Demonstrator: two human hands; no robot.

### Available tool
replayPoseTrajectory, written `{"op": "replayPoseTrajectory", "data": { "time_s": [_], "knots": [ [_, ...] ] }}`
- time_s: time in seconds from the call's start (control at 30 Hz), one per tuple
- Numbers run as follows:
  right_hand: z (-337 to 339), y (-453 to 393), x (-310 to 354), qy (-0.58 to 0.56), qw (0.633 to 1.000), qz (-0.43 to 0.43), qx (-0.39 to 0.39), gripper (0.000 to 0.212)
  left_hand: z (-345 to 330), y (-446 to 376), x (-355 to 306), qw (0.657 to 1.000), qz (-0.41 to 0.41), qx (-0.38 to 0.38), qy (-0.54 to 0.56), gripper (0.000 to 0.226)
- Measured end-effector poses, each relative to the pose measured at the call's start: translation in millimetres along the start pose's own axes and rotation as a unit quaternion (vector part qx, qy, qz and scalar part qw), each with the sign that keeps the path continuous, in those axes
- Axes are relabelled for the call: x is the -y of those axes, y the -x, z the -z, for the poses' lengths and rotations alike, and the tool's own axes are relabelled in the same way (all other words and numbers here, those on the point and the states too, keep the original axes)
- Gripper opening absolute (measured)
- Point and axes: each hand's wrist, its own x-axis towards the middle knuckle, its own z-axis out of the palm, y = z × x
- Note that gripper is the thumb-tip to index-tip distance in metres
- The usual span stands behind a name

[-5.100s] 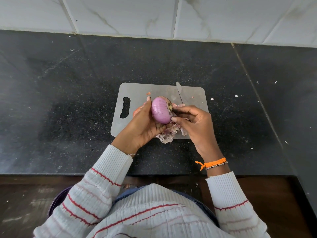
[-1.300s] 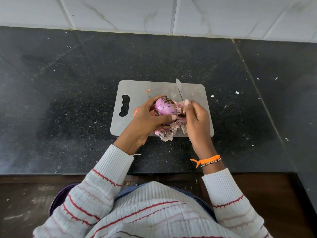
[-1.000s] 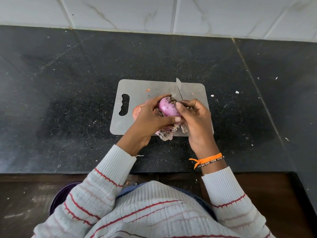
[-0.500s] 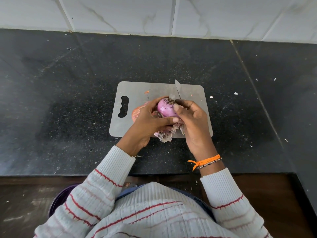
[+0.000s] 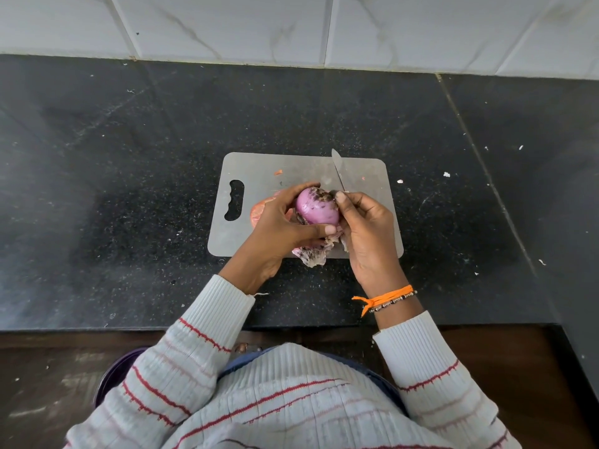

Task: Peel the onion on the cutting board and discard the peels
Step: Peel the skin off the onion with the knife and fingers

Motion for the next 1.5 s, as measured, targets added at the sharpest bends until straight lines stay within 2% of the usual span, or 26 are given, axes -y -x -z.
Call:
{"op": "replayPoseTrajectory", "data": {
  "time_s": [0.07, 0.17, 0.33, 0.43, 0.7, 1.0, 1.1, 1.2, 1.43, 1.5],
  "knots": [
    [0, 3, 1, 0.005, 1.000, -0.004, 0.009, 0.006, -1, 0, 0, 1.000, 0.003, -0.004, 0.006, 0.070],
    [2, 4, 2, 0.014, 0.999, -0.018, 0.023, 0.024, -1, -1, -1, 1.000, -0.010, -0.010, 0.005, 0.068],
    [3, 1, 2, -0.029, 0.999, -0.020, 0.017, 0.008, 2, -2, 1, 1.000, -0.021, 0.004, -0.010, 0.071],
    [3, -1, 0, -0.008, 1.000, -0.010, 0.005, 0.004, 4, -2, 2, 1.000, -0.017, 0.009, -0.002, 0.073],
    [2, 5, 4, 0.060, 0.998, 0.006, 0.024, 0.017, 7, -2, 2, 1.000, -0.008, 0.005, 0.006, 0.070],
    [8, 2, 0, 0.080, 0.995, 0.041, 0.031, 0.026, 8, -2, 4, 1.000, 0.004, 0.010, 0.003, 0.073],
    [5, 5, 4, 0.082, 0.995, 0.035, 0.035, 0.017, 8, -3, 3, 1.000, 0.006, 0.006, 0.010, 0.073],
    [3, 8, 8, 0.116, 0.992, 0.044, 0.038, 0.020, 9, -3, 4, 1.000, -0.011, -0.002, -0.014, 0.075],
    [4, 5, 10, 0.162, 0.983, 0.091, -0.003, 0.015, 10, -3, 3, 0.998, -0.038, -0.009, -0.050, 0.074],
    [7, 3, 8, 0.209, 0.972, 0.101, -0.026, 0.013, 11, -3, 3, 0.998, -0.041, -0.011, -0.049, 0.074]
  ]
}}
